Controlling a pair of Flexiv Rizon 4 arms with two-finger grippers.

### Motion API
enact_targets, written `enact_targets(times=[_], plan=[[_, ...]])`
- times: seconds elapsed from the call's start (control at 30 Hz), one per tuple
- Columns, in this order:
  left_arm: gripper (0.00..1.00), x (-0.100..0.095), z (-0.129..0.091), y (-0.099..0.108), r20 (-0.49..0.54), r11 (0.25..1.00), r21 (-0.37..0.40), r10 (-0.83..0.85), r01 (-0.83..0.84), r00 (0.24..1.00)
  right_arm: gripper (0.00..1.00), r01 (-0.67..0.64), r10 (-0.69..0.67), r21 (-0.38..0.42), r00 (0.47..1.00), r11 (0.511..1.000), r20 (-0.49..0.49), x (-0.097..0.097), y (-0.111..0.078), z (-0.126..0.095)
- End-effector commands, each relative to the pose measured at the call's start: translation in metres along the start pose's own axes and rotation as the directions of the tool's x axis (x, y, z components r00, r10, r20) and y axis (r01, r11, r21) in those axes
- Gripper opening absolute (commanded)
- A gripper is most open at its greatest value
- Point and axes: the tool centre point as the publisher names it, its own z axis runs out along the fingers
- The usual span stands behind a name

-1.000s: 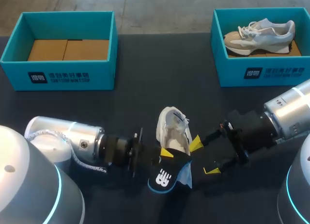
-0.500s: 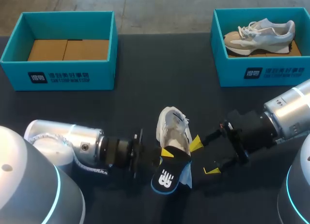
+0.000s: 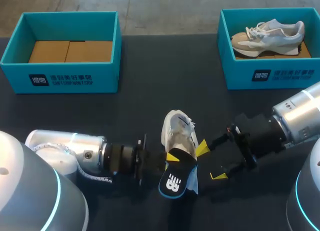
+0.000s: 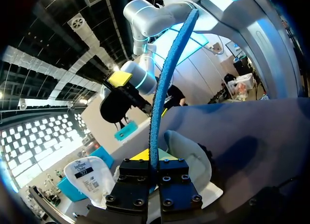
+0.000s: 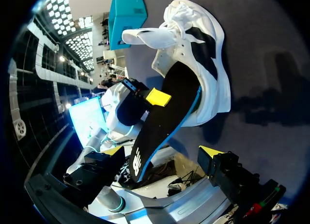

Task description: Take the shoe out of the shoebox, open the shoe tongue, remove and reinsert the insole, then place the shoe into the shoebox

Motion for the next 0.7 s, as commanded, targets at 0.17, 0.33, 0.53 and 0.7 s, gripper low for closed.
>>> enact_targets(times=[0.17, 0.33, 0.53, 0.7], plan=[[0.0, -0.001, 0.001, 0.006, 0.02, 1.0, -0.023, 0.0, 0.0, 1.0, 1.0, 0.0, 0.0, -0.002, 1.0, 1.0, 0.0, 0.0, 0.0, 0.001], [0.0, -0.003, 0.002, 0.011, 0.029, 0.999, -0.043, 0.006, -0.005, 1.0, 1.0, 0.0, 0.0, -0.002, 1.0, 1.0, 0.0, 0.0, 0.0, 0.001], [0.0, -0.004, 0.004, 0.016, 0.03, 0.997, -0.07, 0.02, -0.018, 0.999, 1.0, 0.0, 0.0, -0.002, 1.0, 1.0, 0.0, 0.0, 0.0, 0.001], [0.0, -0.006, 0.004, 0.023, 0.033, 0.995, -0.098, 0.035, -0.031, 0.999, 1.0, 0.0, 0.0, -0.002, 1.0, 1.0, 0.0, 0.0, 0.0, 0.001]])
